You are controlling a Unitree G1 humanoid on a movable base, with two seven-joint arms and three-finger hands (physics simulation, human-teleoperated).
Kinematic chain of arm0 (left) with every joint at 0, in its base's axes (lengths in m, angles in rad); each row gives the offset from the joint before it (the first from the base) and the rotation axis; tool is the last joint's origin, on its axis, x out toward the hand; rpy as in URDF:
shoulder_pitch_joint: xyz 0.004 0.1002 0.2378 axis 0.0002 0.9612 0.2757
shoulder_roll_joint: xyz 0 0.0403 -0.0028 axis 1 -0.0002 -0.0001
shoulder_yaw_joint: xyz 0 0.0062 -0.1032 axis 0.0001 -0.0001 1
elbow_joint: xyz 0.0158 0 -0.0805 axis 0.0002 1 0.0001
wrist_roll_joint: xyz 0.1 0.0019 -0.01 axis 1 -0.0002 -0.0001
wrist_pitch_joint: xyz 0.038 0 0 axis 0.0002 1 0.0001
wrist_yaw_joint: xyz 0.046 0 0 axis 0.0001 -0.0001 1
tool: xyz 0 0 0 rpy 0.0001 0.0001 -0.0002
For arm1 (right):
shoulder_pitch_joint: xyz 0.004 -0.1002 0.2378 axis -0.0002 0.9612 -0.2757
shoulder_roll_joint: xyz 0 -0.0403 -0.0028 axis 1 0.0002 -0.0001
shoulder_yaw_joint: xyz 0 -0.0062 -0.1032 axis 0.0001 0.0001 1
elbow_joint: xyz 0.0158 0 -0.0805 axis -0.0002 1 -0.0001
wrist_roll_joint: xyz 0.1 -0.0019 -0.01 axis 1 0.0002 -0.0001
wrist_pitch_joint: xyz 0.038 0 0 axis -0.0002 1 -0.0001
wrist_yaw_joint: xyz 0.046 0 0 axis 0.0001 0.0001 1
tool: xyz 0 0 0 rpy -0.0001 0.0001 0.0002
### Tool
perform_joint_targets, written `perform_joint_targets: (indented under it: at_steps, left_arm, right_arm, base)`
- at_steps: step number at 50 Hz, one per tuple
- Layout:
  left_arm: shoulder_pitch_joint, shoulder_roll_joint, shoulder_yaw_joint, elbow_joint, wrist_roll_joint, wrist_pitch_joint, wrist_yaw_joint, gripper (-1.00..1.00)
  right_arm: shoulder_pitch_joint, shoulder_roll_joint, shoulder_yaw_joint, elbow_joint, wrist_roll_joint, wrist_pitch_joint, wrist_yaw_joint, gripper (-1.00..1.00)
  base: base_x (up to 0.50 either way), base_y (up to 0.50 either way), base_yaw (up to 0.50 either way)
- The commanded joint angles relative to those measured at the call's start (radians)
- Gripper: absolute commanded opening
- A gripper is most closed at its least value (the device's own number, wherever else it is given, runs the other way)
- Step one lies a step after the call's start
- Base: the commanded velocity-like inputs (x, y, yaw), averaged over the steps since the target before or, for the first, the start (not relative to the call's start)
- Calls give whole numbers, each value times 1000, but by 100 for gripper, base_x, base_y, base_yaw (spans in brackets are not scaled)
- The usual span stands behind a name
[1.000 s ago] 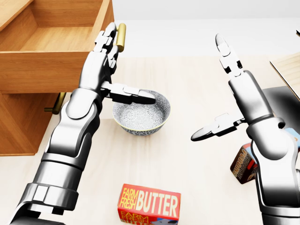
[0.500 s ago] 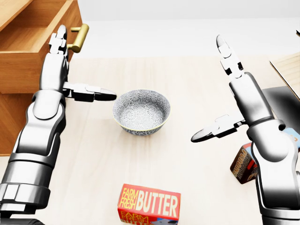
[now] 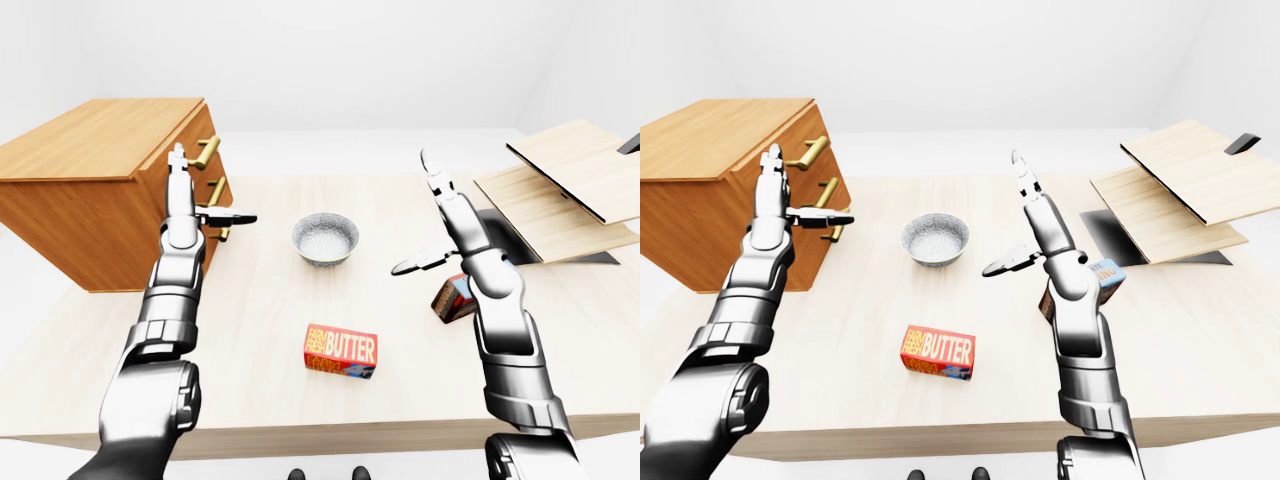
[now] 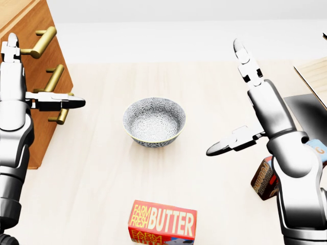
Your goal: Close the top drawer of the cabinet.
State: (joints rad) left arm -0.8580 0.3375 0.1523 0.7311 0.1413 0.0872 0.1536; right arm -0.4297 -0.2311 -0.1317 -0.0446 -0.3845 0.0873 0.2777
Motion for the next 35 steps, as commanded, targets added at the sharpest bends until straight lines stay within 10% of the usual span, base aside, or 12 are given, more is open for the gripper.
perform_joint_targets:
  at_steps: [1, 14, 15, 17, 35]
  left_arm:
    - [-16, 39, 18, 48, -1, 0, 64, 100]
    - [-44, 68, 34, 105, -30, 0, 151, 100]
    - [42, 279, 99, -30, -48, 0, -61, 100]
    - [63, 342, 132, -38, -45, 0, -124, 100]
    - [82, 379, 152, -9, -59, 0, -144, 100]
  right_arm:
    - [7, 2, -1, -9, -2, 0, 2, 100]
    - [19, 3, -3, -11, -3, 0, -4, 100]
    - [21, 5, -1, -17, -5, 0, -4, 100]
    - [23, 7, 1, -20, -7, 0, -5, 100]
    - [31, 16, 7, -67, -27, 0, 8, 100]
  base:
    - [0, 0, 0]
    - [0, 0, 0]
    - [0, 0, 0]
    - [0, 0, 0]
    - [0, 0, 0]
